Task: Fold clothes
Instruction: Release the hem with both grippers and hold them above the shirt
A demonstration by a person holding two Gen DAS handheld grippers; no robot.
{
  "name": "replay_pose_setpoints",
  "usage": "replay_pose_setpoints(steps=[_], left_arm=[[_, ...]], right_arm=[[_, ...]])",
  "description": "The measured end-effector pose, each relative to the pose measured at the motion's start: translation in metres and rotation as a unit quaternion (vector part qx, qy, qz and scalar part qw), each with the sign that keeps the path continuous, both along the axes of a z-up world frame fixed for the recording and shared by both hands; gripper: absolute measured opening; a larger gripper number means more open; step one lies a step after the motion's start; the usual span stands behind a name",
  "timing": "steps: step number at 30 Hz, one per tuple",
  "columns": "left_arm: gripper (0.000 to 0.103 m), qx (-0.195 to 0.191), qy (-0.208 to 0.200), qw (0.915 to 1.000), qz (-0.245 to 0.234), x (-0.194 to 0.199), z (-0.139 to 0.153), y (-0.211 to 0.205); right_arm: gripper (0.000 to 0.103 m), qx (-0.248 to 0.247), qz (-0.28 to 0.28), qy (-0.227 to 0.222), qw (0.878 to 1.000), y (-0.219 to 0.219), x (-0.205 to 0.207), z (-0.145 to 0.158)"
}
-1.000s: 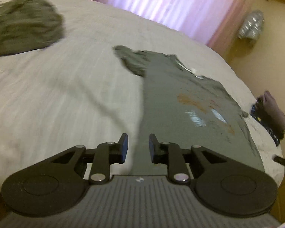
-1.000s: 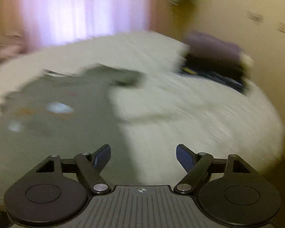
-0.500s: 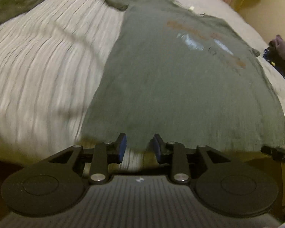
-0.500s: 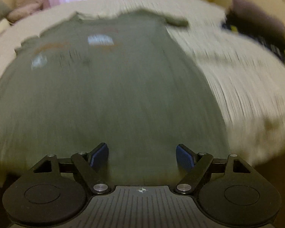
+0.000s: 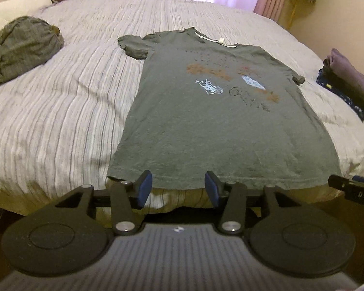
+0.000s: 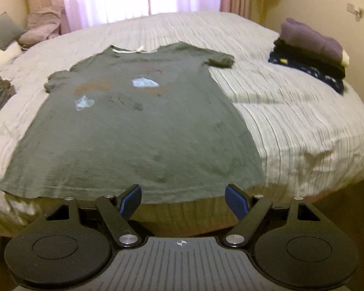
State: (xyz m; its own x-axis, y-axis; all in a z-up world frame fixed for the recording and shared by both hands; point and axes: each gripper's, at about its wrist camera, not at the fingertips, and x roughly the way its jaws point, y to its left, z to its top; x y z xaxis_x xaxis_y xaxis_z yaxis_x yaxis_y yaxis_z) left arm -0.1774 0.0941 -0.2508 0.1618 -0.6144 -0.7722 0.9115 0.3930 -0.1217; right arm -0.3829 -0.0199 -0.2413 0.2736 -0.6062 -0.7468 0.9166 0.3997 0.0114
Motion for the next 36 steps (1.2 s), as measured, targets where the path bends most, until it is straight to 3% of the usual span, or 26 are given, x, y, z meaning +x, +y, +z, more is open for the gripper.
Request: replay_pose_setpoints(steps=[10, 36], left_arm=[[0.045, -0.008, -0.041, 0.9990, -0.014, -0.025, 0.009, 0.017], [0.049, -0.019, -0.047, 0.9978, -0.042, -0.045, 0.014, 0.038]], right_arm=[[0.079, -0.018, 0.004, -0.013, 1.000, 0.022, -0.001, 0.006], [0.079, -0.022, 0.008, -0.012, 1.000, 0.044, -0.010, 0.011]])
